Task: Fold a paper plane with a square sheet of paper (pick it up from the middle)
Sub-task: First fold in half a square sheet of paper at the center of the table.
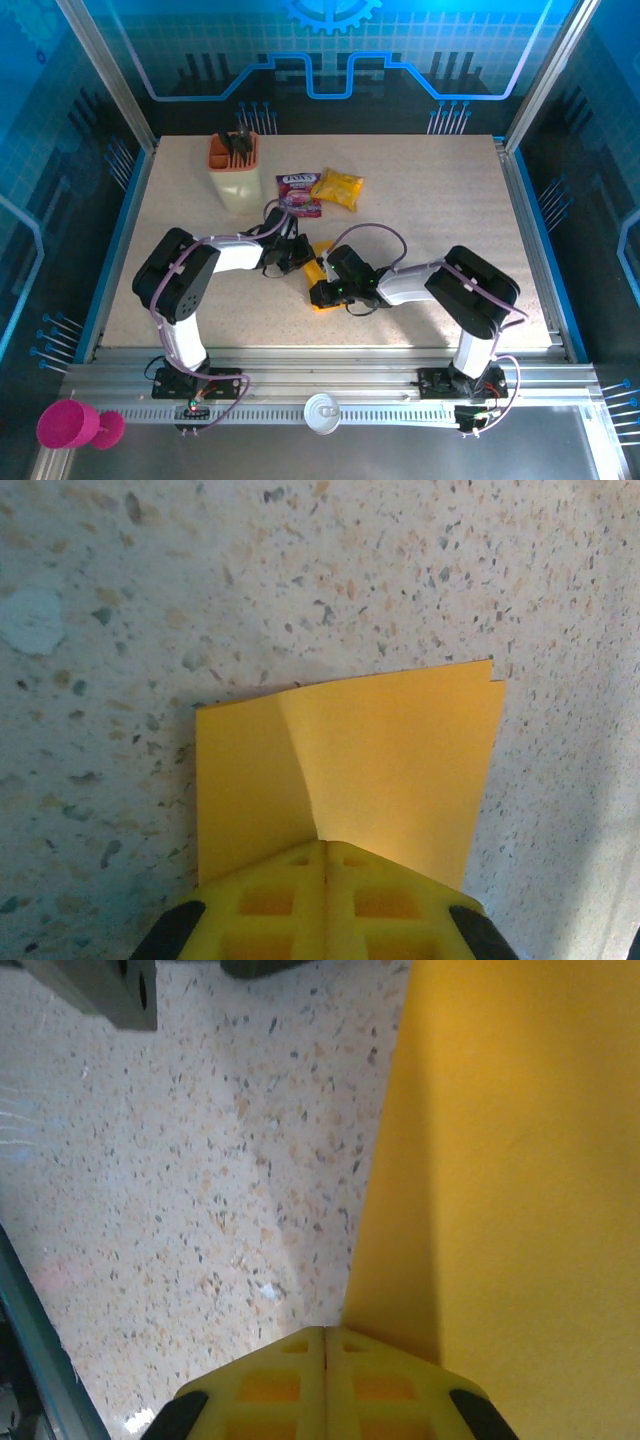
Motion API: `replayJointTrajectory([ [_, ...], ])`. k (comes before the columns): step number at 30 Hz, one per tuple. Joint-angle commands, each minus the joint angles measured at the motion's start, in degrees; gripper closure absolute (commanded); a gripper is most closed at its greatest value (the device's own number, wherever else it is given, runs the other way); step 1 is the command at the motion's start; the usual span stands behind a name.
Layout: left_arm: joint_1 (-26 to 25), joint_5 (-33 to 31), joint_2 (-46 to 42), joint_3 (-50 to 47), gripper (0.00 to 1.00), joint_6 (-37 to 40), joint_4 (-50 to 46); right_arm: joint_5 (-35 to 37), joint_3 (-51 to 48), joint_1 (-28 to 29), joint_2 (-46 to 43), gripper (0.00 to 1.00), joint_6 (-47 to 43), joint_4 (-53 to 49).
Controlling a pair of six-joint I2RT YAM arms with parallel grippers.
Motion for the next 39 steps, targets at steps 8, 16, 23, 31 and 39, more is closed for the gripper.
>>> replayJointTrajectory([
  [8, 0.6, -3.67, 4.08, -0.27, 1.0, 1.55, -5.33, 0.03, -6.88, 5.72, -2.01, 1.0, 0.84, -14.49],
  [16, 0.68, -3.63, 4.3, 0.16, 1.0, 1.67, -5.06, -0.93, -13.28, 6.66, -3.92, 1.0, 4.21, -10.13],
  [23, 0.7, -3.72, 4.48, 0.54, 1.0, 2.13, -4.98, -2.51, -21.19, 6.86, -6.85, 1.0, 7.62, -5.11],
  [31, 0.69, -2.56, 4.82, 1.78, 1.0, 4.34, -5.39, -1.51, -24.26, 4.77, -17.83, 1.0, 7.23, -11.63],
  [39, -2.46, 1.21, 3.32, 5.18, 1.0, 18.05, -7.17, -0.87, -18.28, -13.38, -36.58, 1.0, -0.74, -28.36],
])
